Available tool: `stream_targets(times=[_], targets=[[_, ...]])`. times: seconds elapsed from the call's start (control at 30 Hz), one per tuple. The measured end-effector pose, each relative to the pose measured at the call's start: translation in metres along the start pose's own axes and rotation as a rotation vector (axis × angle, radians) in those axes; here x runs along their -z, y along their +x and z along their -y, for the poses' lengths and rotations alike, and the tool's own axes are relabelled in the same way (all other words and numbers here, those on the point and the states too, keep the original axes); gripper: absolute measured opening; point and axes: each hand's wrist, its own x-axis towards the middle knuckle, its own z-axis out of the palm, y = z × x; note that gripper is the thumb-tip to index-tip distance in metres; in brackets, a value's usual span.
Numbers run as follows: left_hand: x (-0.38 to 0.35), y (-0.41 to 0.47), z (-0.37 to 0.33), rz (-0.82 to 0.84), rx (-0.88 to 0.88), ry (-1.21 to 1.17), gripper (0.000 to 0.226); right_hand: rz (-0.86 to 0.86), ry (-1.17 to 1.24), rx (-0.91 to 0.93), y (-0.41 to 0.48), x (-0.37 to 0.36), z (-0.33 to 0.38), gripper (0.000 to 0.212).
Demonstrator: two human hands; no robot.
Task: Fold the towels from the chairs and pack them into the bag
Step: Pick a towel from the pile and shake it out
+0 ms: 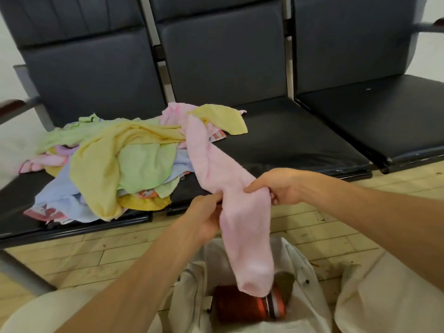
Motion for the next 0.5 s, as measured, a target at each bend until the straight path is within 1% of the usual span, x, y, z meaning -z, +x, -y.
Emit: stream_targets(times=[0.1,0.17,0.23,0.3,0.4,0.5], targets=[[0.004,-0.010,-0.004,0.066,0.057,-0.020,0.030,0.028,0.090,0.042,-0.007,0.005,0.000,0.033],[0.005,-0.014,-0.007,0.109,0.052,0.006,0.030,0.020,0.085,0.083,-0.011,0.008,-0.001,0.035],[0.005,-0.016,-0.008,0.140,0.023,0.039,0.030,0.030,0.106,0.111,-0.015,0.013,-0.003,0.038],[0.002,-0.017,-0.009,0.141,-0.001,0.076,0.032,0.074,0.180,0.141,-0.017,0.018,-0.005,0.043],[-0.003,-0.015,-0.012,0.119,-0.095,0.112,0.031,0.068,0.295,0.184,-0.021,0.029,-0.006,0.040],[-0.007,-0.015,-0.017,0.092,-0.186,0.133,0.023,0.056,0.250,0.208,-0.024,0.040,-0.007,0.037]])
